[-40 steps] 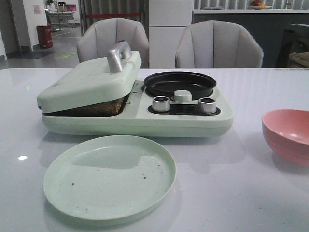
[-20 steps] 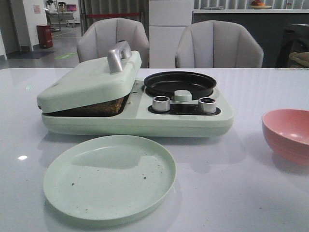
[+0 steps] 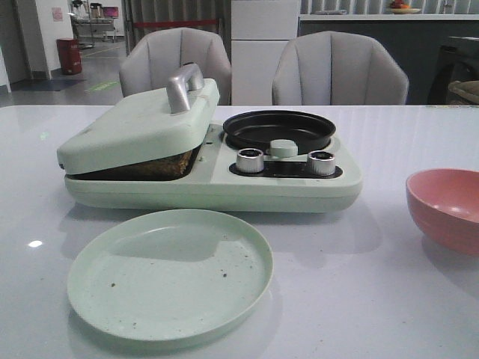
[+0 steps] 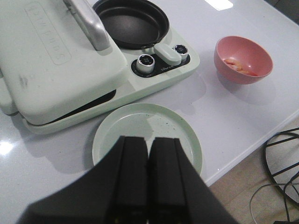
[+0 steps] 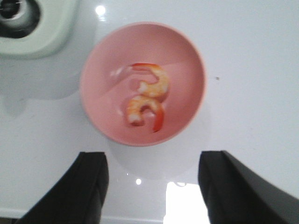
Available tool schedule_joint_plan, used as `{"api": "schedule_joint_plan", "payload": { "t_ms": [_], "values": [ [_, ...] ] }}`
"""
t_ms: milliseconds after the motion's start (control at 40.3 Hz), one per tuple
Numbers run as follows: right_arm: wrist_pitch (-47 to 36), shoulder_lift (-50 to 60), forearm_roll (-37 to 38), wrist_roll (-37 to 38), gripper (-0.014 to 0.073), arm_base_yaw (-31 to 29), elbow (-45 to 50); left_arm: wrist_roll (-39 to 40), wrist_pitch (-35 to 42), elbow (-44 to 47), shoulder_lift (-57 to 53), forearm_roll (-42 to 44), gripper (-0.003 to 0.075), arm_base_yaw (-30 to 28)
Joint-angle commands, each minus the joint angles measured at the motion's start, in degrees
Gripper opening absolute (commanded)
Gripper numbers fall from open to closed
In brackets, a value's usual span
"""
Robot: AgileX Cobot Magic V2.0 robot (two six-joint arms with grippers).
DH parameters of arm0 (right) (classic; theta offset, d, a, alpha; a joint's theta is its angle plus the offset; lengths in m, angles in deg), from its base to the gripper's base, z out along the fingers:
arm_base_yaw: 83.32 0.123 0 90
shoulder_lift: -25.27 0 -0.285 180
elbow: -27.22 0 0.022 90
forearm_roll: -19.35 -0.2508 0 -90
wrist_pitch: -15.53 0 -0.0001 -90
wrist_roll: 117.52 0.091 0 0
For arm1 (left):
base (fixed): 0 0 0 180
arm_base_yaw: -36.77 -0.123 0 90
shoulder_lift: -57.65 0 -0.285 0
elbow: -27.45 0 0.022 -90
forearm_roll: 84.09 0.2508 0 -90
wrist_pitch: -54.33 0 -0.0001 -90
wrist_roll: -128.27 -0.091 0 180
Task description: Make breakfast with bread and shrimp
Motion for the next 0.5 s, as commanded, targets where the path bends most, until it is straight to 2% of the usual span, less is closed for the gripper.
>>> {"api": "schedule_joint_plan", "payload": {
  "t_ms": [0, 124, 472],
  "values": [
    [-2.9, -4.3, 0.5, -0.4, 0.0527, -4.1, -3.8, -0.3, 1.7, -1.5, -0.3, -3.0, 0.0099, 0.5],
    [-4.8, -11.1, 0.5, -0.5, 0.0527, -6.3, -6.3, -0.3, 1.7, -1.5, -0.3, -3.0, 0.0099, 0.5],
    [-12.9, -25.9, 0.5, -0.5, 0.0524, -6.1, -8.3, -0.3, 1.7, -1.5, -0.3, -3.0, 0.0099, 0.5]
  ]
}}
